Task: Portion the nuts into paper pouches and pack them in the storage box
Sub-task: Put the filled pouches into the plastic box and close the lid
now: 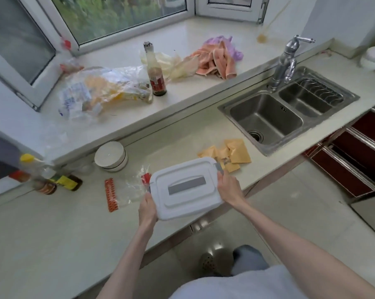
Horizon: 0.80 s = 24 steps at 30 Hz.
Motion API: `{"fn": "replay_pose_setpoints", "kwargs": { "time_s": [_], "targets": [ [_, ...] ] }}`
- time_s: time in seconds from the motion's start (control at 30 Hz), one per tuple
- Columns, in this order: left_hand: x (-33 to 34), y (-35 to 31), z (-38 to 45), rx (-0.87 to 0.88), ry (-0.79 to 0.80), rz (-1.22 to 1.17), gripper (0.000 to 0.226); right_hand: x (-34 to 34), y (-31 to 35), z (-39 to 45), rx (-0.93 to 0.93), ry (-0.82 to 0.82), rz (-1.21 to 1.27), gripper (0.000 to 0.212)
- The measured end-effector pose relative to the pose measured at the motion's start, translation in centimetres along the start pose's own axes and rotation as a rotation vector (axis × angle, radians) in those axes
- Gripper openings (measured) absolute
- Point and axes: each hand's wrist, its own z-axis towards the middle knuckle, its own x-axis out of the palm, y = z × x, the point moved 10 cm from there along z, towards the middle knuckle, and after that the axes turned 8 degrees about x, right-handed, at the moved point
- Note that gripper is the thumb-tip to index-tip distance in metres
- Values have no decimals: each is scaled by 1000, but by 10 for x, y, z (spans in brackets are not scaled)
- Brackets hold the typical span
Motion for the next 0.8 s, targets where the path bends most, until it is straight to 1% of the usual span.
{"fn": "replay_pose_setpoints", "kwargs": {
  "time_s": [0.13,0.27,0.4,0.47,0.53,0.57,0.6,0.67,0.7,0.73,0.8],
  "targets": [
    [-17,27,1,-101,-89,15,53,31,18,12,-24,131,-15,47],
    [-25,49,5,-187,-148,0,46,51,34,30,-39,261,0,37],
    [-22,64,3,-303,-162,-44,41,67,38,54,-4,427,-82,38],
    [-21,64,5,-292,-157,-45,35,72,26,66,83,543,-58,39],
    [-23,53,7,-234,-174,-31,27,76,12,71,196,662,-7,42],
    [-25,47,9,-199,-203,-1,28,76,10,73,208,696,-11,39],
    [-30,41,8,-162,-249,51,29,74,13,77,158,681,-51,33],
    [-40,27,4,-107,-339,206,20,60,28,91,-21,499,-131,18],
    [-43,23,2,-96,-360,263,13,53,38,95,-93,423,-127,17],
    [-43,22,1,-96,-359,291,7,52,45,94,-133,415,-120,15],
    [-41,21,-1,-104,-338,322,13,60,52,87,-149,516,-148,8]
  ]
}}
